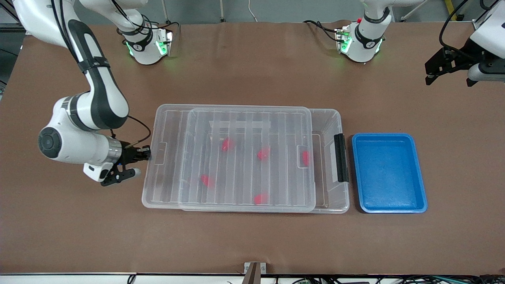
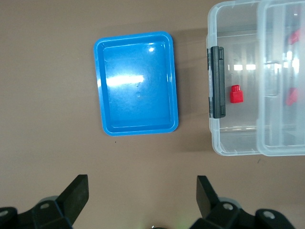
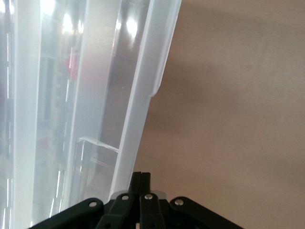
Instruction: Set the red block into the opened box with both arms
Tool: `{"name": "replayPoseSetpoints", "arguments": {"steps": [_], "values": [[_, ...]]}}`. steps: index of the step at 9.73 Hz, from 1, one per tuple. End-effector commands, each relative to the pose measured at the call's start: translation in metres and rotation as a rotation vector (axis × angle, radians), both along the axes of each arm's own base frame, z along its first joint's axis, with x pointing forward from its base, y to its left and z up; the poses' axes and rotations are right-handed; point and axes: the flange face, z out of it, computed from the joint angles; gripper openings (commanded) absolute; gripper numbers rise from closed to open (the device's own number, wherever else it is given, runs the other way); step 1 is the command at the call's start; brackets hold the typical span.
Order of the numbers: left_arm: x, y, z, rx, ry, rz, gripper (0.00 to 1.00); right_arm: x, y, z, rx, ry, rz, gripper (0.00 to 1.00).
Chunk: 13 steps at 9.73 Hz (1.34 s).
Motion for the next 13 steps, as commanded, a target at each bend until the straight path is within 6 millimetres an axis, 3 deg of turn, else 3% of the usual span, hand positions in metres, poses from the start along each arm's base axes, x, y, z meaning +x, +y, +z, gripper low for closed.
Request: {"name": "replayPoseSetpoints", "arguments": {"steps": [1, 5, 7, 8, 9, 10, 13], "values": [[-0.001, -0.005, -0.018, -0.011, 0.037, 0.001, 1.00, 0.005, 0.030, -0.003, 0.034, 0.003, -0.048, 0.00], [0.001, -0.001, -0.020, -0.042, 0.045, 0.013, 1.00, 0.003, 0.056, -0.008, 0.037, -0.013, -0.062, 0.00], [0.000, -0.001, -0.018, -0.042, 0.043, 0.013, 1.00, 0.004, 0.053, -0.008, 0.035, -0.011, -0.057, 0.00], [0.001, -0.001, -0.019, -0.042, 0.045, 0.013, 1.00, 0.005, 0.044, -0.004, 0.019, -0.014, -0.057, 0.17], [0.001, -0.001, -0.019, -0.042, 0.045, 0.013, 1.00, 0.000, 0.025, 0.011, -0.021, 0.017, -0.059, 0.61], [0.001, -0.001, -0.019, -0.041, 0.046, 0.013, 1.00, 0.000, -0.011, 0.056, -0.106, -0.030, -0.105, 1.00], [0.000, -0.001, -0.019, -0.041, 0.048, 0.013, 1.00, -0.034, -0.092, 0.180, -0.232, -0.104, -0.307, 1.00]]}}
